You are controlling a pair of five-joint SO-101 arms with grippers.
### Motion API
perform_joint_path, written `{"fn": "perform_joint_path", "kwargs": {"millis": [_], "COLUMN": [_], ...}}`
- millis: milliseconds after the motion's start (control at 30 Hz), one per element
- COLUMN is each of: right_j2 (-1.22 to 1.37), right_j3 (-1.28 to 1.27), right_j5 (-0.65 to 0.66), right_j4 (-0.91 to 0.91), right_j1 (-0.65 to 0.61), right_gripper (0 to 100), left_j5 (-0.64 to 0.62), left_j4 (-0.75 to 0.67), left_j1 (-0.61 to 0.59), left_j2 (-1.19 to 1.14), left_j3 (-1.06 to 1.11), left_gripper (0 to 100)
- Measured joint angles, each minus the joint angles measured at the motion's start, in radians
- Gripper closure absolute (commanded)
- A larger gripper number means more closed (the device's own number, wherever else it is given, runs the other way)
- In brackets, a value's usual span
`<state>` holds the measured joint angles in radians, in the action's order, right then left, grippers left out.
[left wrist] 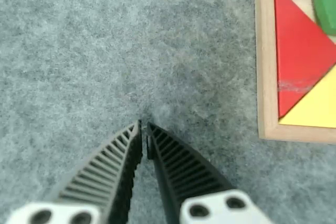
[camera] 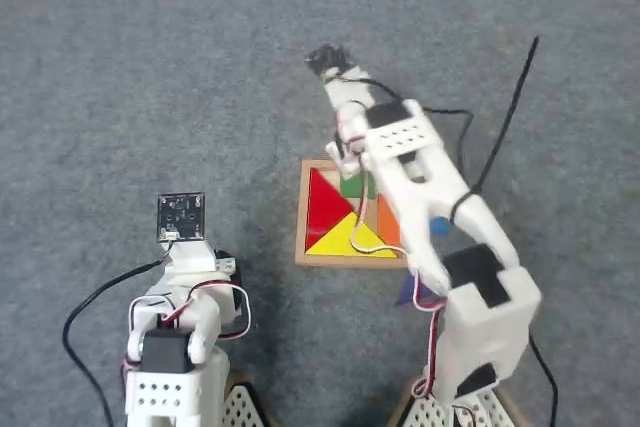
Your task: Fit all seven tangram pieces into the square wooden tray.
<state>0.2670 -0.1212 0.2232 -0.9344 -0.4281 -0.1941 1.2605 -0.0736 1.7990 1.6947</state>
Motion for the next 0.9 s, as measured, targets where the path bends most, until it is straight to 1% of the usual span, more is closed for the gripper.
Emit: {"fn": "perform_joint_path", "kwargs": {"millis": [133, 333, 533, 900], "right_j2": [-0.015, -0.017, -0.025, -0.029], "right_j3": [-0.068, -0.074, -0.133, -0.137], "right_j5": [0.000, 0.000, 0.021, 0.032], "right_j4": [0.041, 0.044, 0.046, -0.003], "right_j1": [-0.009, -0.015, -0.015, -0.014], "right_gripper": [83.6, 83.7, 83.7, 83.7], "left_j5": [0.000, 0.000, 0.000, 0.000], "left_j4": [0.000, 0.000, 0.000, 0.000], "left_j1": [0.000, 0.000, 0.000, 0.000], "left_j2": [0.000, 0.000, 0.000, 0.000], "left_j3": [0.000, 0.000, 0.000, 0.000], "left_gripper": [99, 99, 99, 99]}}
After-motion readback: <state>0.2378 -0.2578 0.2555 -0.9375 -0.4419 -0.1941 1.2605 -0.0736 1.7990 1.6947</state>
